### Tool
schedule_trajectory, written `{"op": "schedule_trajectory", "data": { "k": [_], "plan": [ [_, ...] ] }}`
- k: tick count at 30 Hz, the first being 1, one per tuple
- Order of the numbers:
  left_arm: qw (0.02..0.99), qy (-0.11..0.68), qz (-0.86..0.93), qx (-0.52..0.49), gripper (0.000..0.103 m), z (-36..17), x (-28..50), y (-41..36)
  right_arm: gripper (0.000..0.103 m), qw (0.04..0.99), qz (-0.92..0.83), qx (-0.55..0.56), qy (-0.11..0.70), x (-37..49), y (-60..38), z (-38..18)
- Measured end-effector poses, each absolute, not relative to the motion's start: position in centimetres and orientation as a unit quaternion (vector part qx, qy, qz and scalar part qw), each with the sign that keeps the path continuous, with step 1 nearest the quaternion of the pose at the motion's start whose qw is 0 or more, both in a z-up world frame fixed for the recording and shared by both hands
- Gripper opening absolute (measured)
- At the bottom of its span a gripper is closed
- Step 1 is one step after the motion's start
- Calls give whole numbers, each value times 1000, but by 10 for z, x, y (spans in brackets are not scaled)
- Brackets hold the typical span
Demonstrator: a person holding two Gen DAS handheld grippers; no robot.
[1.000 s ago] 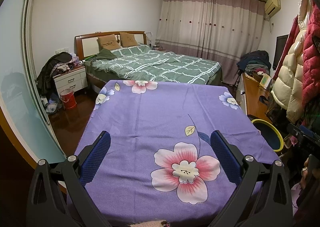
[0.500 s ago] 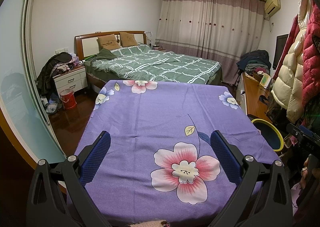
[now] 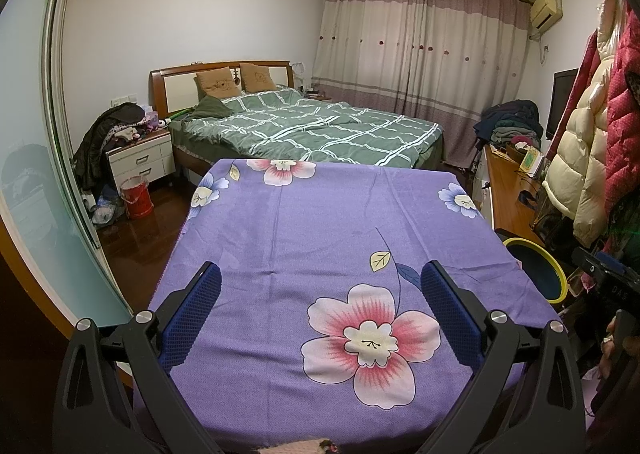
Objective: Collect trash
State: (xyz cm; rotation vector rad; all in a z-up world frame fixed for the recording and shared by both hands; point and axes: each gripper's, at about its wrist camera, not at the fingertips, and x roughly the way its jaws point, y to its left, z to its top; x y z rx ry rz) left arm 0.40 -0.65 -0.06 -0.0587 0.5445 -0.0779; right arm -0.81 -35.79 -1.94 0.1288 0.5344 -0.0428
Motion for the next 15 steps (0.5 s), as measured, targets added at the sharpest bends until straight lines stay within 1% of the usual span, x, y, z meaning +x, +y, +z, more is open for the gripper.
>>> {"op": "schedule_trajectory", "data": {
  "k": [15],
  "plan": [
    [962, 269, -38, -28, 98, 0, 4, -6, 94, 961, -21, 65, 268, -6, -357, -27]
  ]
}}
